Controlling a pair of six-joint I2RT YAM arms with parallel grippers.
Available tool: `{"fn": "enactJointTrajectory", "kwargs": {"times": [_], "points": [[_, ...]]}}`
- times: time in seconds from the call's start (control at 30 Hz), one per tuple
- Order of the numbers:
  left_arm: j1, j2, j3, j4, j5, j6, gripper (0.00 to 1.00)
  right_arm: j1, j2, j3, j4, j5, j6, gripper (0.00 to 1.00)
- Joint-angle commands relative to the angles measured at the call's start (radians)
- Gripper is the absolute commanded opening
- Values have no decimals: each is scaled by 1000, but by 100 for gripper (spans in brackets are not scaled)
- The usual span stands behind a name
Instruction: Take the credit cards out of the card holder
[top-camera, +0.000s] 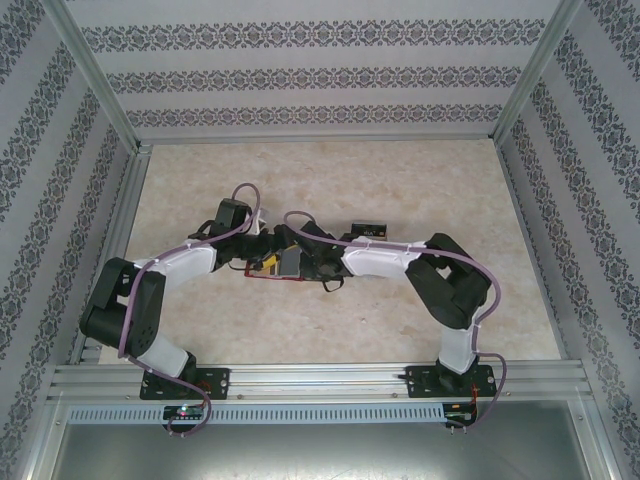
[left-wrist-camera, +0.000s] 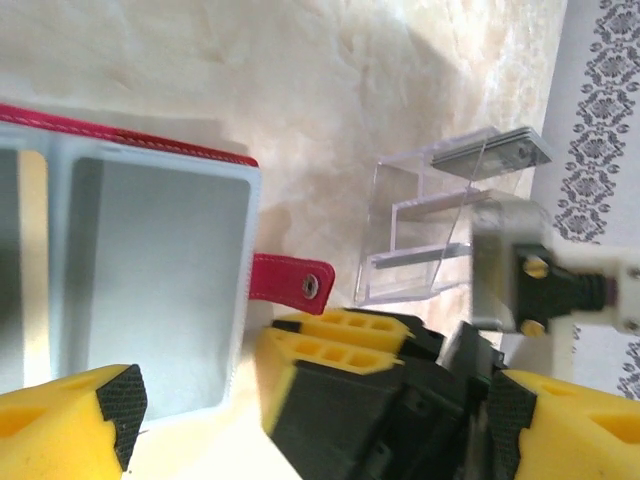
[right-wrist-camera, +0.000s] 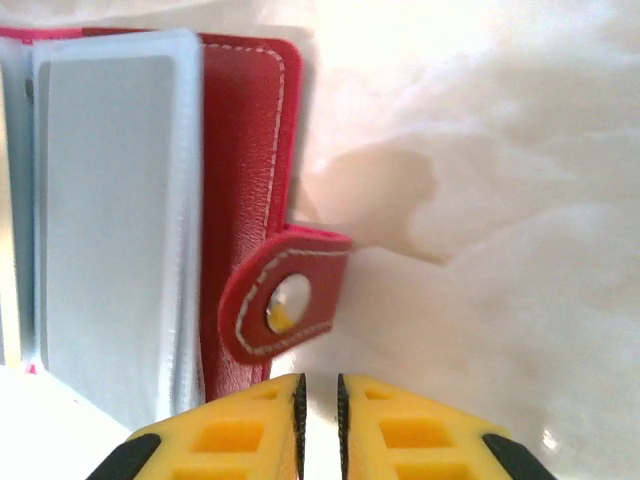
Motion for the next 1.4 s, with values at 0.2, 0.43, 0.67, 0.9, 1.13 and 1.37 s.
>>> {"fn": "enactJointTrajectory", "kwargs": {"times": [0.2,0.43,0.67,0.9,1.13,1.37], "points": [[32,-12,32,-102,-118,31,56,-1,20,115,-20,-27,-48,16],[57,9,33,-172,-175,59,53,-3,109,176,-45,-50,-50,16],[113,-10,13,-262,-263,94,53,-8,76,128,-37,-44,-29,28],[124,22,-8,-250,-250,97,53,-10,96,136,-31,-65,-21,29],[124,40,-22,-224,-218,83,54,0,106,183,-41,-74,-38,28],[123,30,-49,-209,-209,53,54,17,80,215,-121,15,-56,36]]}}
